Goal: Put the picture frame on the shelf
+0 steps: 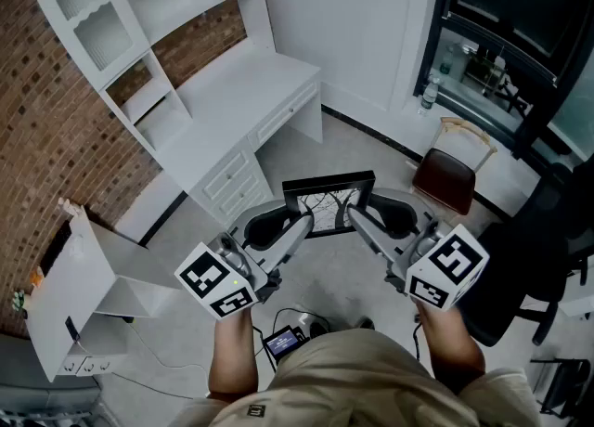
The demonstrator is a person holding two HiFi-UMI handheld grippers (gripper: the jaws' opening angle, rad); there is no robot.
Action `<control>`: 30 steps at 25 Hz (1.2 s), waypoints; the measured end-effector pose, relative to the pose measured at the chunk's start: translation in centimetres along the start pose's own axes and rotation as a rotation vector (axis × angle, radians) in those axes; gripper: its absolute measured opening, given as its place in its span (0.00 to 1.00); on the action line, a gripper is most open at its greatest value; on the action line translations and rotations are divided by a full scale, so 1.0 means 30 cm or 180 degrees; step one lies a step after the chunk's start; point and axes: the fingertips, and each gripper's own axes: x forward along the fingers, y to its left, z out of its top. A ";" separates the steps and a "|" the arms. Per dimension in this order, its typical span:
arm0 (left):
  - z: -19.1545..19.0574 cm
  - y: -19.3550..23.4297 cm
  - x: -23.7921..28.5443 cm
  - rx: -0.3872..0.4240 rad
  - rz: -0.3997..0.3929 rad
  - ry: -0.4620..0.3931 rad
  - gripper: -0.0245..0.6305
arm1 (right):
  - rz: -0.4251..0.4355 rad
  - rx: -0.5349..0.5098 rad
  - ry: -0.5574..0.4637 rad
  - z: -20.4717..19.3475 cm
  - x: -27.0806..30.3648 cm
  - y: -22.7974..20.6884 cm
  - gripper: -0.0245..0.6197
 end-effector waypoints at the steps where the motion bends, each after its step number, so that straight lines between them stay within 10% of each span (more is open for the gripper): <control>1: -0.002 0.003 0.002 -0.0003 -0.0002 0.0002 0.17 | -0.0005 0.0001 0.0001 -0.001 0.002 -0.003 0.18; 30: 0.004 0.134 0.003 -0.0100 -0.0136 -0.0071 0.17 | -0.0058 0.0036 -0.0024 0.006 0.118 -0.052 0.19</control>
